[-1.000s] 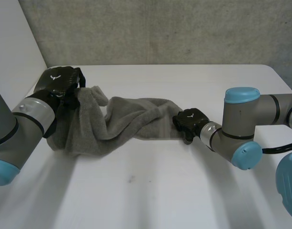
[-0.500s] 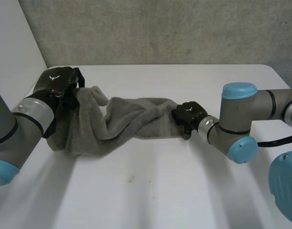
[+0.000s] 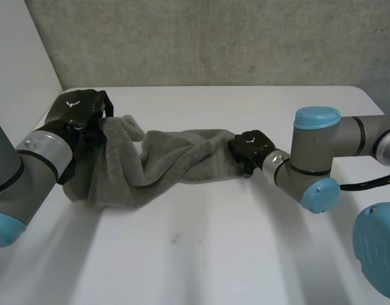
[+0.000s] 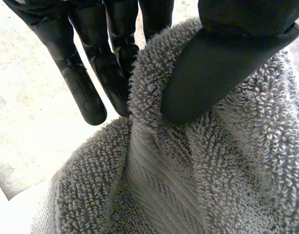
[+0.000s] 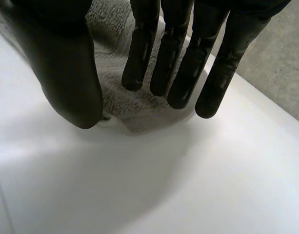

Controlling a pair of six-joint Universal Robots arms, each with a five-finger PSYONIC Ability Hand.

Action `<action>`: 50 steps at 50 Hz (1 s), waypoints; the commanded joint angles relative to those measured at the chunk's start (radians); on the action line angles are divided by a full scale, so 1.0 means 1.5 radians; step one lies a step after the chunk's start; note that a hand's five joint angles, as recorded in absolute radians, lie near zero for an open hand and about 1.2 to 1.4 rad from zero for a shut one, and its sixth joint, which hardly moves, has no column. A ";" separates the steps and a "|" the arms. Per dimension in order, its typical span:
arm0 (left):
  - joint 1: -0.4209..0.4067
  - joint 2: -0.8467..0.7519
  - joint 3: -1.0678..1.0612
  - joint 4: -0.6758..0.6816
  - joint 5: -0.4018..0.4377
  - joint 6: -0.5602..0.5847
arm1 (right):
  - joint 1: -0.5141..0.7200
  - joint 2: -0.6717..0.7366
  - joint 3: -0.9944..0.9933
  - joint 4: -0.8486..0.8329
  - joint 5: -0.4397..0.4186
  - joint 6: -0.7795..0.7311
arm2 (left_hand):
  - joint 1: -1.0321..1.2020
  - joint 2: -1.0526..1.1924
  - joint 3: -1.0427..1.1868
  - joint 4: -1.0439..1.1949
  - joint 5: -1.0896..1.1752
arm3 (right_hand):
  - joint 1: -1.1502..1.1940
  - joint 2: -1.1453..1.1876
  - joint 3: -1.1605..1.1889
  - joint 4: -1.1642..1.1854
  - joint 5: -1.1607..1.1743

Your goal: Fold the towel.

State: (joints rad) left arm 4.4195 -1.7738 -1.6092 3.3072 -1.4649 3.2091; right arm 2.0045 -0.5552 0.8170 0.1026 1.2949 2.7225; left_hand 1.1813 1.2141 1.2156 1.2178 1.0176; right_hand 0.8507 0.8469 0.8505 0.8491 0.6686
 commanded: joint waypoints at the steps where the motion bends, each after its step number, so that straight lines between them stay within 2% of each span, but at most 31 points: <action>1: 0.001 0.000 0.000 0.000 -0.001 0.000 | 0.000 0.000 -0.023 0.009 0.000 0.001 | 0.143 0.121 0.120 0.119 0.136 | 0.033 0.036 0.034 0.035 0.038; 11: 0.001 -0.001 -0.001 0.000 0.000 0.000 | 0.006 0.017 -0.045 0.024 -0.006 0.001 | 0.143 0.121 0.120 0.119 0.136 | 0.028 0.030 0.028 0.029 0.033; 19: 0.001 -0.004 -0.001 0.000 0.000 0.000 | 0.014 0.027 -0.046 0.025 -0.007 0.000 | 0.143 0.121 0.120 0.119 0.136 | -0.066 -0.064 -0.066 -0.065 -0.061; 24: 0.001 -0.004 -0.009 0.002 0.002 0.001 | 0.014 0.029 -0.050 0.024 -0.006 0.000 | 0.143 0.121 0.120 0.119 0.136 | 0.071 0.073 0.071 0.072 0.076; 26: 0.002 -0.004 -0.011 0.002 0.002 0.001 | 0.014 0.033 -0.060 0.027 -0.006 0.000 | 0.143 0.121 0.120 0.119 0.136 | 0.293 0.295 0.293 0.294 0.298; 27: 0.002 -0.004 -0.011 0.002 0.002 0.001 | 0.014 0.033 -0.060 0.027 -0.006 0.000 | 0.143 0.121 0.120 0.119 0.136 | 0.294 0.296 0.294 0.295 0.299; 28: 0.001 -0.004 -0.011 0.002 0.002 0.001 | 0.014 0.034 -0.068 0.033 -0.005 0.001 | 0.143 0.121 0.120 0.119 0.136 | 0.363 0.366 0.363 0.364 0.368; 34: 0.001 -0.003 -0.011 0.002 0.002 0.001 | 0.014 0.027 -0.114 0.075 -0.002 0.004 | 0.143 0.121 0.120 0.119 0.136 | 0.364 0.366 0.364 0.365 0.369; 40: 0.000 -0.002 -0.012 0.002 0.001 0.000 | 0.014 -0.003 -0.104 0.082 -0.007 0.009 | 0.143 0.121 0.120 0.119 0.136 | 0.364 0.366 0.364 0.365 0.369; 42: 0.000 -0.002 -0.012 0.002 0.001 0.000 | 0.014 -0.016 -0.078 0.095 -0.009 0.003 | 0.143 0.121 0.120 0.119 0.136 | -0.132 -0.129 -0.132 -0.131 -0.127; 43: 0.000 -0.002 -0.012 0.002 0.001 0.000 | 0.014 -0.016 -0.078 0.095 -0.009 0.003 | 0.143 0.121 0.120 0.119 0.136 | -0.135 -0.132 -0.135 -0.134 -0.130; 44: 0.000 -0.002 -0.012 0.002 0.001 0.000 | 0.014 -0.020 -0.063 0.102 -0.013 0.002 | 0.143 0.121 0.120 0.119 0.136 | -0.245 -0.243 -0.245 -0.244 -0.240; 50: 0.001 -0.002 -0.012 0.002 0.002 0.000 | 0.014 -0.014 -0.033 0.114 -0.014 0.001 | 0.143 0.121 0.120 0.119 0.136 | -0.248 -0.246 -0.248 -0.247 -0.243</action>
State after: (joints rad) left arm 4.4198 -1.7763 -1.6275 3.3104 -1.4631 3.2091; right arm 2.0249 -0.5815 0.7194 0.2573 1.2764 2.7273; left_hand 1.1813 1.2141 1.2156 1.2179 1.0176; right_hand 0.5284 0.5381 0.5336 0.5373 0.3289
